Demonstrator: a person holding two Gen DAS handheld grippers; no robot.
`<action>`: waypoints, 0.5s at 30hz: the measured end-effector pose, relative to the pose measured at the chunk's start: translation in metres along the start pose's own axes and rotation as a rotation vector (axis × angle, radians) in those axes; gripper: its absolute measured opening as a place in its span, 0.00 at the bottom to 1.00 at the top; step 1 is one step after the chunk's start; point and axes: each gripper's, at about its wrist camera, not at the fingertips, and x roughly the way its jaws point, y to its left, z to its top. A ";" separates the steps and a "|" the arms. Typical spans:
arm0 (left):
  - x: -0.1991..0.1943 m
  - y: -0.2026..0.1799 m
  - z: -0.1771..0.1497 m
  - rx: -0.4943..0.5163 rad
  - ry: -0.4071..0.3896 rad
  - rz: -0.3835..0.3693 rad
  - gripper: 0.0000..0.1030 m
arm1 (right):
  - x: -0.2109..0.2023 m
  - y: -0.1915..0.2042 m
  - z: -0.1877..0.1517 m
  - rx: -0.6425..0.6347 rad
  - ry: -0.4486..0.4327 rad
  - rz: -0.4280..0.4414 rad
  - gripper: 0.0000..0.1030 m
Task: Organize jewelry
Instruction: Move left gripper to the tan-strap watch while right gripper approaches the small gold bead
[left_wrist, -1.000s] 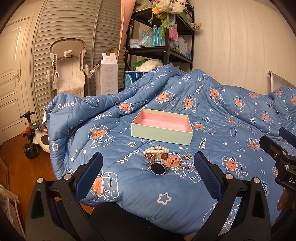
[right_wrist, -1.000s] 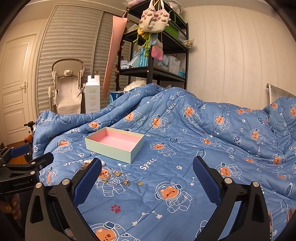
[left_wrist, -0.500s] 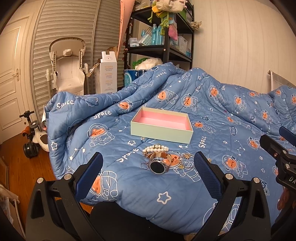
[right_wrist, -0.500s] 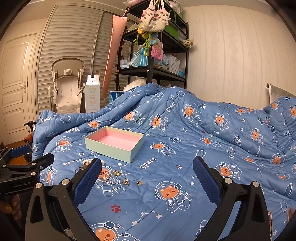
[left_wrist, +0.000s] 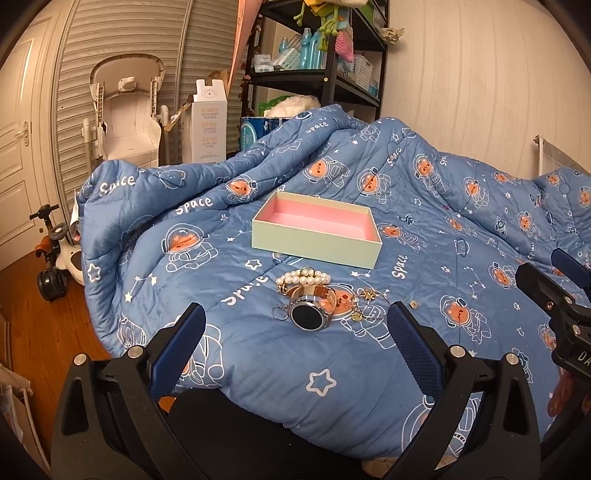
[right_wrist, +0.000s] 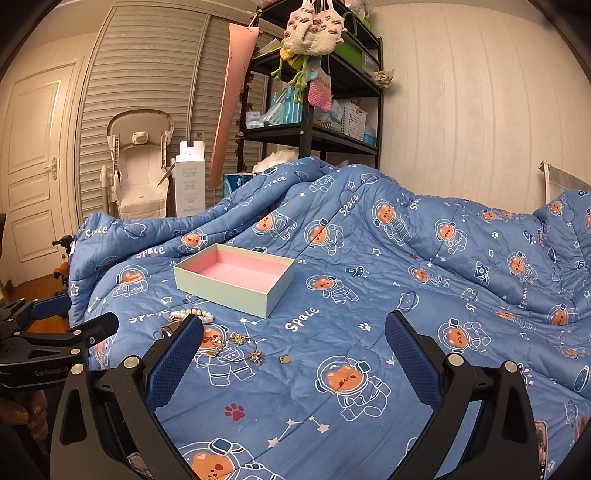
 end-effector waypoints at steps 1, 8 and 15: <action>0.003 0.000 0.000 -0.003 0.010 -0.003 0.94 | 0.002 0.000 0.000 -0.001 0.010 0.006 0.94; 0.014 0.001 -0.002 -0.001 0.053 -0.025 0.94 | 0.019 0.000 -0.002 -0.021 0.070 0.048 0.94; 0.033 0.005 -0.003 0.001 0.088 -0.057 0.94 | 0.049 -0.004 -0.006 -0.035 0.179 0.108 0.94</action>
